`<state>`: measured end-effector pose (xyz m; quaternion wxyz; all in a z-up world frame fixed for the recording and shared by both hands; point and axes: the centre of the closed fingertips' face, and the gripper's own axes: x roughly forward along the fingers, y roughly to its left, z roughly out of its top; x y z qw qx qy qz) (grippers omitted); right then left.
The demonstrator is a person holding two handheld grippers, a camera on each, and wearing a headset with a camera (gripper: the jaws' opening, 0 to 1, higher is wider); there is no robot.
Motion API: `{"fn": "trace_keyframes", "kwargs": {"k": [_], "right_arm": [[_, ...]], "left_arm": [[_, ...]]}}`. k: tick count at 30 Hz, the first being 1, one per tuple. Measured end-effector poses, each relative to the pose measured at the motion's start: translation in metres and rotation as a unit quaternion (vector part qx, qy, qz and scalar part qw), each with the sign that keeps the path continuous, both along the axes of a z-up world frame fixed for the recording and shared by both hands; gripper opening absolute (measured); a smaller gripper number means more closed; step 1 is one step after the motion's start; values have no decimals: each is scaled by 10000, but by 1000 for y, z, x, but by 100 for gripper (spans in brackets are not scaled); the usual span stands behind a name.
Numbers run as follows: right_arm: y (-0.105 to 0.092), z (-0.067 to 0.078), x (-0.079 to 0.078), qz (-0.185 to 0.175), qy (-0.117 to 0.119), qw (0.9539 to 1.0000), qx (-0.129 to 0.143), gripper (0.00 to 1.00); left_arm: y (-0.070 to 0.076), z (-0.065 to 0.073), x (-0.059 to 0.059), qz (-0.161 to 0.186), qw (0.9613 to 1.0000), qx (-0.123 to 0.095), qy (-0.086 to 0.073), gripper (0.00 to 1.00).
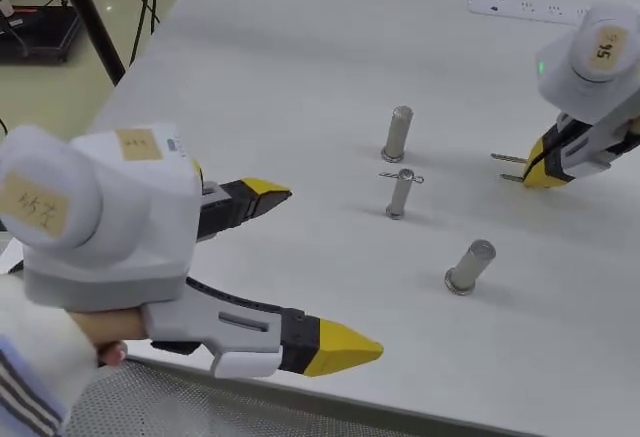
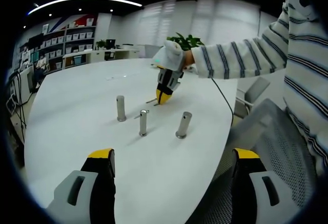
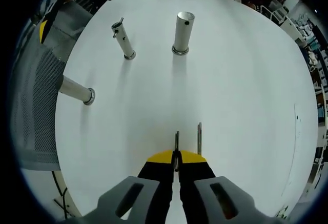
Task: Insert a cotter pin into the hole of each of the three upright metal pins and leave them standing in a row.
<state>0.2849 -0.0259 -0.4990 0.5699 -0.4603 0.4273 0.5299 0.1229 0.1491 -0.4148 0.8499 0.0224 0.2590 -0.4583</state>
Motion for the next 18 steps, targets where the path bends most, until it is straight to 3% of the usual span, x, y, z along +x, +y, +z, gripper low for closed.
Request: {"fn": "trace_keyframes", "kwargs": {"k": [12,18], "right_arm": [[-3,1,-1,-25,-43,10000,43,0],[-4,5,-2,-91,-69,9999,99,0]], "left_arm": [[1,2,10,-210,9995,146,-162,92],[-1,8,18,-229,9994,104,-238,91]]}}
